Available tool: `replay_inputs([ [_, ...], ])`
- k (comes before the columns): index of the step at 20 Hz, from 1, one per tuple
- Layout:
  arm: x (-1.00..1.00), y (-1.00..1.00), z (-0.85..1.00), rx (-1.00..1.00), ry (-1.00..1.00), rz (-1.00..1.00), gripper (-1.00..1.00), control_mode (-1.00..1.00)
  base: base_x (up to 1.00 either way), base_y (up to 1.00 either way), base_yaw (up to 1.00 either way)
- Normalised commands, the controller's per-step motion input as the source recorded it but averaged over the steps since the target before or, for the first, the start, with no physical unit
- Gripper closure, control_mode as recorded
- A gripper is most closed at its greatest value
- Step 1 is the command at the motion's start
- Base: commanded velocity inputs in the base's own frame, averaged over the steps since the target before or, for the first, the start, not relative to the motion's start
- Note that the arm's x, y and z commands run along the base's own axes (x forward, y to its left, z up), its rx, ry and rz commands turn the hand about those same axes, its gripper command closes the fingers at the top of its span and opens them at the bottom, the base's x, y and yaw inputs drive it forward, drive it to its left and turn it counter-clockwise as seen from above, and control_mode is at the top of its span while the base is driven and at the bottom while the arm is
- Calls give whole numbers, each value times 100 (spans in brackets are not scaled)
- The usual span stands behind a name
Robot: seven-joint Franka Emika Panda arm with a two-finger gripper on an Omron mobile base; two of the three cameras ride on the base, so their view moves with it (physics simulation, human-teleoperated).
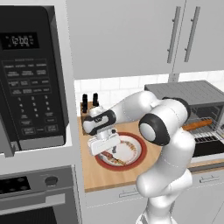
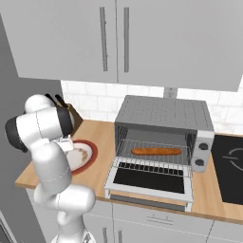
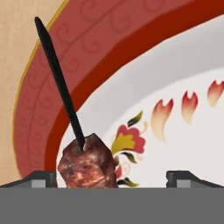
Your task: Pick up the kebab skewer and baguette bread, and place them inside the toaster oven. Close the toaster oven door and start by setting the timer.
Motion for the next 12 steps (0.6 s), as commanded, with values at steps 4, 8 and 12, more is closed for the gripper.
replay_inputs([
  [4,-10,-27,-35,7,-4,0,100,-100,0,0,0],
  [8,-13,-31,-58,10,-11,0,100,-100,0,0,0],
  [12,-4,-37,-40,13,-21,0,100,-100,0,0,0],
])
